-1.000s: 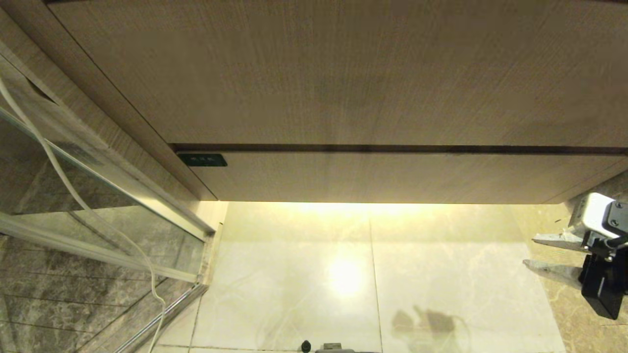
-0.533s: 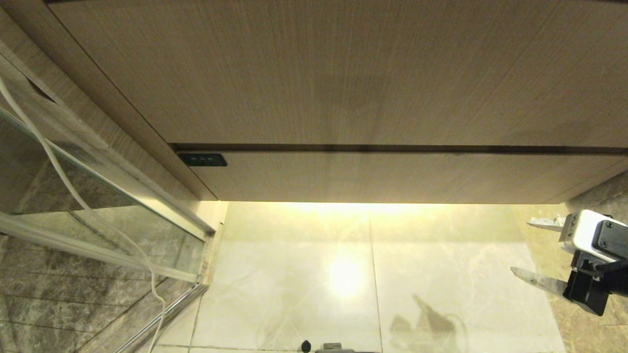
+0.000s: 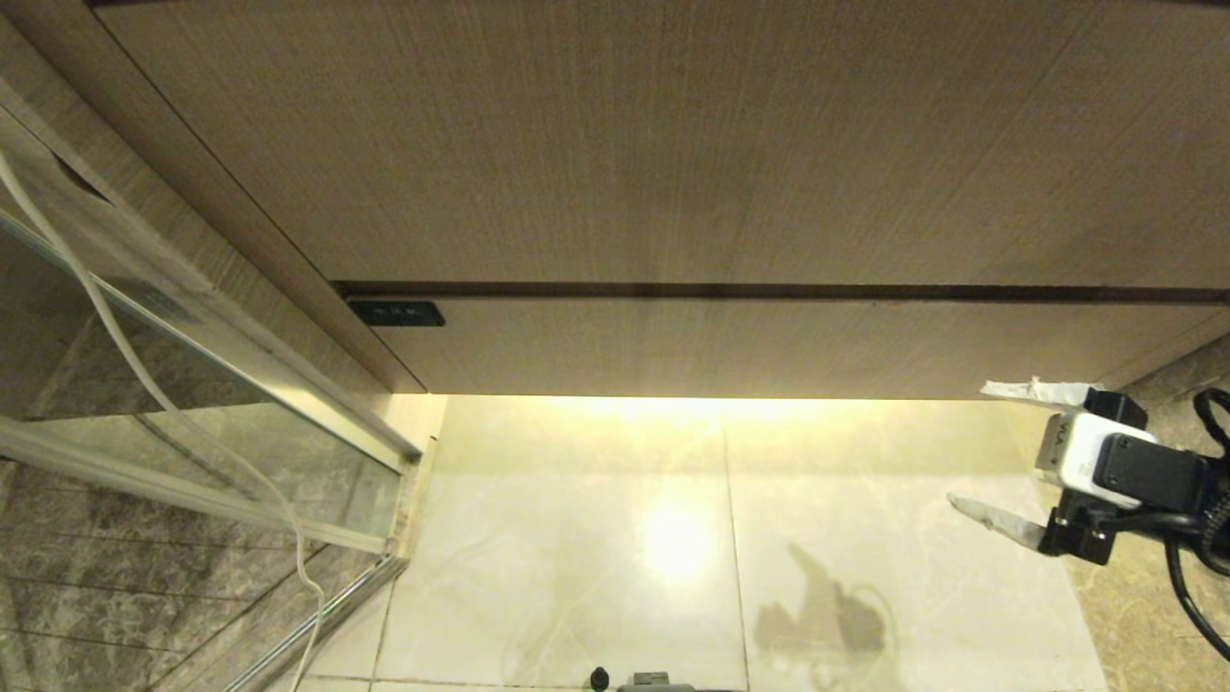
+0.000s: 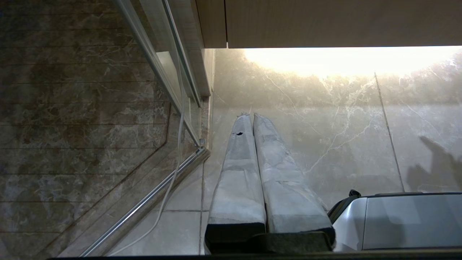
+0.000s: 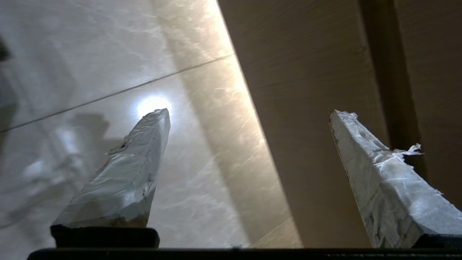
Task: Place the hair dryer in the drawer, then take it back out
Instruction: Pull open the drawer
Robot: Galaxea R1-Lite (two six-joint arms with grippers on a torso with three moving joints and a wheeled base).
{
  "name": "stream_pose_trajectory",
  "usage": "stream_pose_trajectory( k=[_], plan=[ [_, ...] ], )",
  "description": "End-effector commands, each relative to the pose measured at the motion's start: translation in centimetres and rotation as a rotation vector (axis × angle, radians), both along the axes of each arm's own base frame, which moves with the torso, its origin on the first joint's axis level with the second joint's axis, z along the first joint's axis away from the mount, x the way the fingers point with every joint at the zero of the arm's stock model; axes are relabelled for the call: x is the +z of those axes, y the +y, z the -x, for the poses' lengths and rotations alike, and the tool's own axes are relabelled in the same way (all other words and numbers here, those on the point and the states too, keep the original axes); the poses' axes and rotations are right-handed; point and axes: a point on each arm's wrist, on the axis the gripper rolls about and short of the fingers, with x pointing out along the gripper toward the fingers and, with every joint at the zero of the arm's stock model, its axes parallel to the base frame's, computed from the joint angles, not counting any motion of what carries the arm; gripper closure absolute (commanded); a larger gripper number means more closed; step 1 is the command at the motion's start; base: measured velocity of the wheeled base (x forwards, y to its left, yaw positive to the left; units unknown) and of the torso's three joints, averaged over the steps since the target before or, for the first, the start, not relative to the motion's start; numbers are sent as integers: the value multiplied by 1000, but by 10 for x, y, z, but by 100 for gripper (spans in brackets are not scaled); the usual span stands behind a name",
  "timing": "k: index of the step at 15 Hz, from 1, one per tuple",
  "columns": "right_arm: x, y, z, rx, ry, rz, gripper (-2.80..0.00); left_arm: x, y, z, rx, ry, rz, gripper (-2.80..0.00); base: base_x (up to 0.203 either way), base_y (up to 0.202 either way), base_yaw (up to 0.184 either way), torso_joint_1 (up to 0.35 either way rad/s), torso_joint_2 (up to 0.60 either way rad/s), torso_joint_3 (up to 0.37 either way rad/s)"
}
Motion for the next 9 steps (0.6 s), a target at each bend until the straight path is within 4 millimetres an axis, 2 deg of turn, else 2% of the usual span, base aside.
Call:
stream_pose_trajectory(
  k=[1, 4, 7, 9],
  plan=[
    [-13, 3, -36, 14, -19, 28, -280, 0, 0, 0, 0, 0, 0, 0, 0, 0, 0, 0, 0, 0],
    [-22, 2, -59, 24, -14, 58, -280, 0, 0, 0, 0, 1, 0, 0, 0, 0, 0, 0, 0, 0],
    [-15, -1, -82, 36, -57, 67, -280, 0, 0, 0, 0, 0, 0, 0, 0, 0, 0, 0, 0, 0],
    [-13, -4, -90, 28, -68, 66, -280, 0, 0, 0, 0, 0, 0, 0, 0, 0, 0, 0, 0, 0]
  ],
)
